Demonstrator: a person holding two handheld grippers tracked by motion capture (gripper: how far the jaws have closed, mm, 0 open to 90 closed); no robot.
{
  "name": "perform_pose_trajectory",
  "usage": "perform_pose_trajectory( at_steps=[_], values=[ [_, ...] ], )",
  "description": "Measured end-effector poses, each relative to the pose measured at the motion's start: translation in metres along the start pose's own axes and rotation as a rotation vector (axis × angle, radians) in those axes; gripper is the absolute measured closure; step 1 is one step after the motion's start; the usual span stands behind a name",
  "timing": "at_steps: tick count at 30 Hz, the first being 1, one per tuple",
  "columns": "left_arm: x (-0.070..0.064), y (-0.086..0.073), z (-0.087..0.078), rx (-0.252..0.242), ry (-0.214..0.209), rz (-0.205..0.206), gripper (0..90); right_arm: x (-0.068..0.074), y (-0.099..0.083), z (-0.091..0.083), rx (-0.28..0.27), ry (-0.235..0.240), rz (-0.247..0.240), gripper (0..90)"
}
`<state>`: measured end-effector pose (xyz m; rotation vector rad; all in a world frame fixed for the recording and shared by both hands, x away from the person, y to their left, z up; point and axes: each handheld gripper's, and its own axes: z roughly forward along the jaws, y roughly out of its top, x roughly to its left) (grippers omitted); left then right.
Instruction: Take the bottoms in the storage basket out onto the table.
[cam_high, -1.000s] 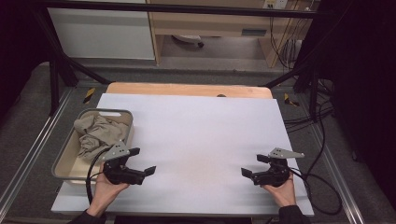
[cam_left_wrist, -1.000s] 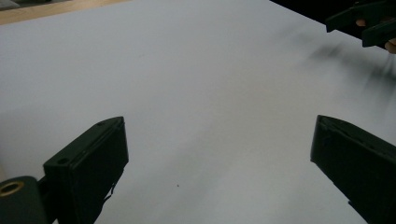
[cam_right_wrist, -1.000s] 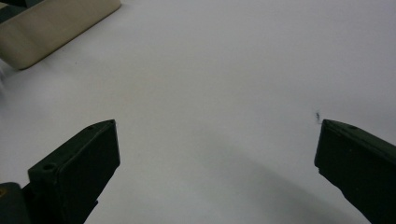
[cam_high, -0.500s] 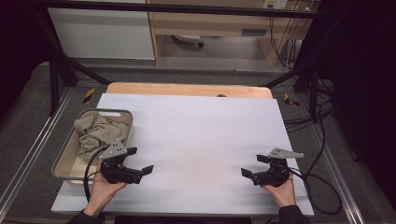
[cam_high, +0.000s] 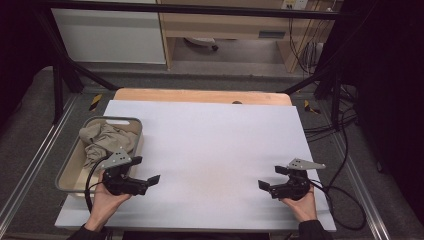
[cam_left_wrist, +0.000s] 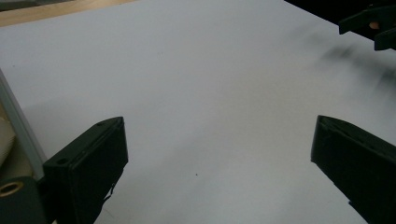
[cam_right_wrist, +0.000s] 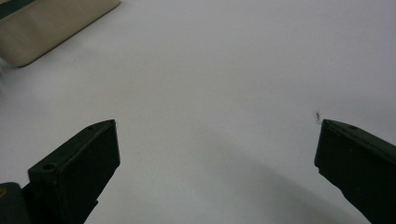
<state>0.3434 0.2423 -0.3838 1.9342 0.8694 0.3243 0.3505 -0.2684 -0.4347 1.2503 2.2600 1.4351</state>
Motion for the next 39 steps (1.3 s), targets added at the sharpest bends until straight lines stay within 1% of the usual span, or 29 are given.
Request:
perform_pose_trajectory(
  at_steps=[24,39],
  values=[
    [0.013,0.002,-0.019,-0.007,0.050,-0.022,3.6,0.000,0.000,0.000,0.000,-0.003,0.002,0.6],
    [0.020,0.003,-0.027,-0.005,0.079,-0.037,3.6,0.000,0.000,0.000,0.000,-0.007,0.002,0.6]
  ],
)
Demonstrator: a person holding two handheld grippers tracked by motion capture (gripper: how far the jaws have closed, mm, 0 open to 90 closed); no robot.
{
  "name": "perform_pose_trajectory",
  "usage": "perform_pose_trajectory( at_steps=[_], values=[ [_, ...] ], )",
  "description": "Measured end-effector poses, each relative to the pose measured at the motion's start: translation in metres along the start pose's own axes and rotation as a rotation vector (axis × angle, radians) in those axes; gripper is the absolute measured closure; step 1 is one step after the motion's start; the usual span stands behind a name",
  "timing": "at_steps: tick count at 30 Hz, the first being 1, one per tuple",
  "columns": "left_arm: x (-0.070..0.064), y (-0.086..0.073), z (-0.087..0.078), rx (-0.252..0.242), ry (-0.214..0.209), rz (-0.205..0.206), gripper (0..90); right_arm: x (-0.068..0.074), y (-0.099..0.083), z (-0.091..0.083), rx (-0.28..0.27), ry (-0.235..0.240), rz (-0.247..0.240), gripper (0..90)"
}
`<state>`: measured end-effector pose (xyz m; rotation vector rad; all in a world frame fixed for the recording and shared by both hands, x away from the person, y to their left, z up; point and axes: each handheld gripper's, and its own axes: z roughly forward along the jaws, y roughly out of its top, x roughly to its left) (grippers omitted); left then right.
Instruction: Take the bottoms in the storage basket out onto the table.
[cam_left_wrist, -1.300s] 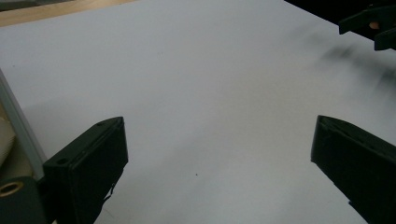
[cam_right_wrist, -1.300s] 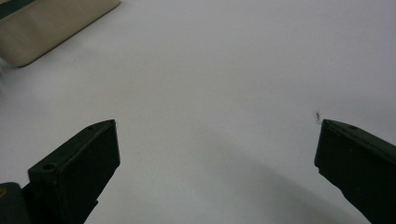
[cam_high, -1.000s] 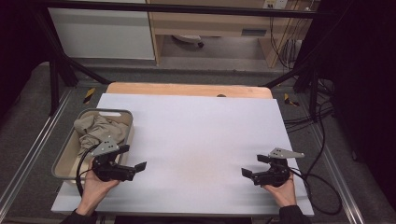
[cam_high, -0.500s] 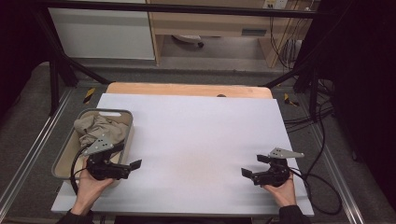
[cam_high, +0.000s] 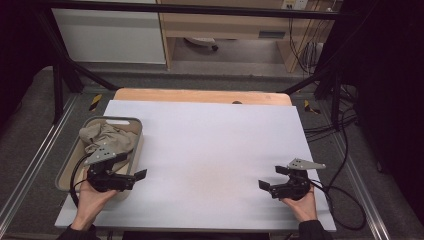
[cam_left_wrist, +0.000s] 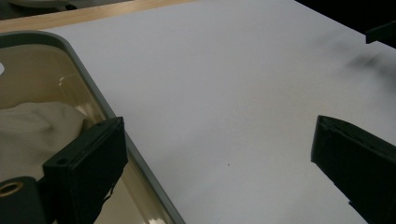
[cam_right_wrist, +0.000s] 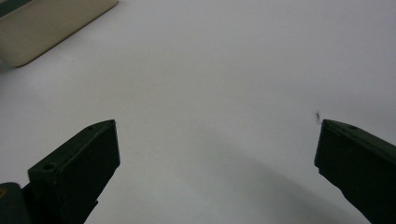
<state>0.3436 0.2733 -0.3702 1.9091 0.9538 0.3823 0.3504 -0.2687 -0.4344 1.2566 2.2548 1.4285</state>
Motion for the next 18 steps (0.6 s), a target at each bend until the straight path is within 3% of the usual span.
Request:
perform_pose_trajectory(
  at_steps=[18],
  values=[
    [0.0083,0.0032,-0.0081,0.005,0.027,-0.014,3.4,0.0000,-0.0001,0.0000,0.005,-0.004,-0.003,0.6]
  ],
)
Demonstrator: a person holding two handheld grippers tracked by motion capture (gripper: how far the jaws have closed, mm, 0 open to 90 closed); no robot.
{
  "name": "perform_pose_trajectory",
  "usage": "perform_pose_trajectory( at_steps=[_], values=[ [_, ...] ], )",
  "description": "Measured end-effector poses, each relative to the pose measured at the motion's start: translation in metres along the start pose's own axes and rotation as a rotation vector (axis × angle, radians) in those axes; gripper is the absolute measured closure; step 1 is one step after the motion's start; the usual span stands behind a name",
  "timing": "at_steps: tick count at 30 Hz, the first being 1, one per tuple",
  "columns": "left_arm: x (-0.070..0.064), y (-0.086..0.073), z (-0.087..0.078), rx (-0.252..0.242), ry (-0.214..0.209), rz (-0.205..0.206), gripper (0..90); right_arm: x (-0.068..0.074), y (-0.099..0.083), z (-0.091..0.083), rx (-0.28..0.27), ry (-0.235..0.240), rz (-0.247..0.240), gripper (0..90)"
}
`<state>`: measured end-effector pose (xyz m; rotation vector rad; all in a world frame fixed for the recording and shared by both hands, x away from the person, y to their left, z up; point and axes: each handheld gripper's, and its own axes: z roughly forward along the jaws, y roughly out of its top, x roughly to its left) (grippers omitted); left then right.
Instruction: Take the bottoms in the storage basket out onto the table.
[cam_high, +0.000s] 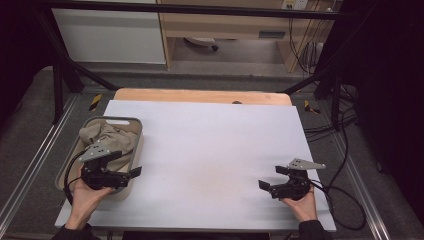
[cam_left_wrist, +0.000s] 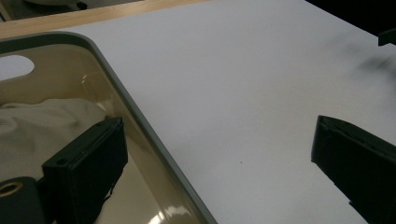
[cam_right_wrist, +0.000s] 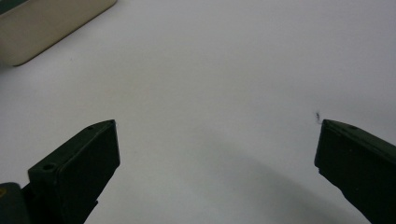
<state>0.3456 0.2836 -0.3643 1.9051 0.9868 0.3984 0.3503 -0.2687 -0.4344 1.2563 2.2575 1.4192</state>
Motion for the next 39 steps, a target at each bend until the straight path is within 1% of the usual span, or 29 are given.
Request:
perform_pose_trajectory(
  at_steps=[9,10,12,13,15,19,27,31,35,39],
  values=[
    [0.007,0.004,-0.004,0.005,0.010,0.000,3.4,0.000,0.000,0.000,0.000,0.001,0.000,0.5],
    [0.007,0.005,-0.003,0.003,0.012,-0.007,3.4,0.000,0.000,0.000,0.000,0.000,-0.001,0.6],
    [0.010,0.006,-0.003,0.010,0.024,0.001,3.4,0.000,0.000,0.000,0.001,-0.001,0.000,0.6],
    [0.011,0.007,-0.003,0.009,0.017,-0.007,3.4,0.000,0.000,0.000,0.001,0.000,-0.001,0.5],
    [0.013,0.008,-0.004,0.009,0.029,-0.004,3.4,0.000,0.000,0.000,0.002,-0.001,0.000,0.6],
    [0.019,0.011,-0.004,0.005,0.035,-0.016,3.4,0.000,0.000,0.000,0.002,-0.002,-0.003,0.5],
    [0.029,0.017,-0.006,0.012,0.066,-0.017,3.5,0.000,0.000,0.000,0.003,-0.002,-0.001,0.6],
    [0.033,0.020,-0.006,0.024,0.075,-0.008,3.5,0.000,0.000,0.001,0.003,-0.002,-0.001,0.5],
    [0.038,0.023,-0.004,0.029,0.088,-0.008,3.5,0.000,0.000,0.001,0.004,-0.003,-0.003,0.6],
    [0.046,0.026,-0.001,0.040,0.108,-0.010,3.5,0.000,0.000,0.001,0.004,-0.003,-0.004,0.6]
  ],
)
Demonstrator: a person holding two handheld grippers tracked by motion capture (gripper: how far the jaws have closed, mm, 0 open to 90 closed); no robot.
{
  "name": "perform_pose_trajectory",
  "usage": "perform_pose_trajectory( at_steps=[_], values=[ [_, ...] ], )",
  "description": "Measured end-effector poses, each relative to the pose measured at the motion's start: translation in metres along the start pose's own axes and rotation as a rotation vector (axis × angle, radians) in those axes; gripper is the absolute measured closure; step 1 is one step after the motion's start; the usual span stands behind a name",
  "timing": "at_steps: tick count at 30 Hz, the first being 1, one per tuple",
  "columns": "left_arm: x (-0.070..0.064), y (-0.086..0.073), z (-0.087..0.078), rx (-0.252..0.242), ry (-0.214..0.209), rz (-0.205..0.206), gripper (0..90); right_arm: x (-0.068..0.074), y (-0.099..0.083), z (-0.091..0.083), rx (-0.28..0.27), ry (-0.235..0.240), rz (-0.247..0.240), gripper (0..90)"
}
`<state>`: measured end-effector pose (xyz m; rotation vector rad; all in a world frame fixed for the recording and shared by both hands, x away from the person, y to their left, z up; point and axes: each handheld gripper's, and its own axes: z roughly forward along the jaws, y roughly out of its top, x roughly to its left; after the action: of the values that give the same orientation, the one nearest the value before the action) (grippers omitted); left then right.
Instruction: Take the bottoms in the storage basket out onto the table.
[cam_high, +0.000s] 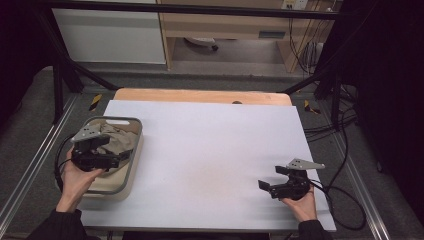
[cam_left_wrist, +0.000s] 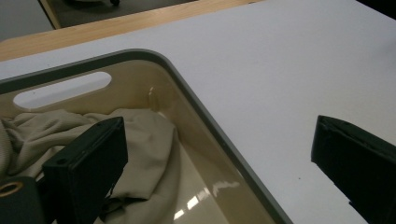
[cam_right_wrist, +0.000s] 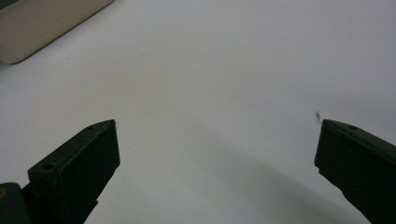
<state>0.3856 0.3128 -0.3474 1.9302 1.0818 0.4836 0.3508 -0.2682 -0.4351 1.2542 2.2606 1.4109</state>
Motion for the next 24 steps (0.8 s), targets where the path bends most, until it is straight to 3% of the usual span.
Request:
perform_pose_trajectory(
  at_steps=[7,18,24],
  values=[
    [0.011,0.002,0.006,0.019,0.042,0.022,3.5,0.000,0.000,0.000,0.002,-0.001,0.002,0.6],
    [0.035,-0.001,0.021,0.082,0.132,-0.011,3.8,0.000,0.000,0.001,0.001,-0.002,0.002,0.5],
    [0.043,-0.004,0.028,0.107,0.159,-0.015,4.4,0.000,0.000,0.000,0.002,-0.003,0.002,0.6]
  ],
)
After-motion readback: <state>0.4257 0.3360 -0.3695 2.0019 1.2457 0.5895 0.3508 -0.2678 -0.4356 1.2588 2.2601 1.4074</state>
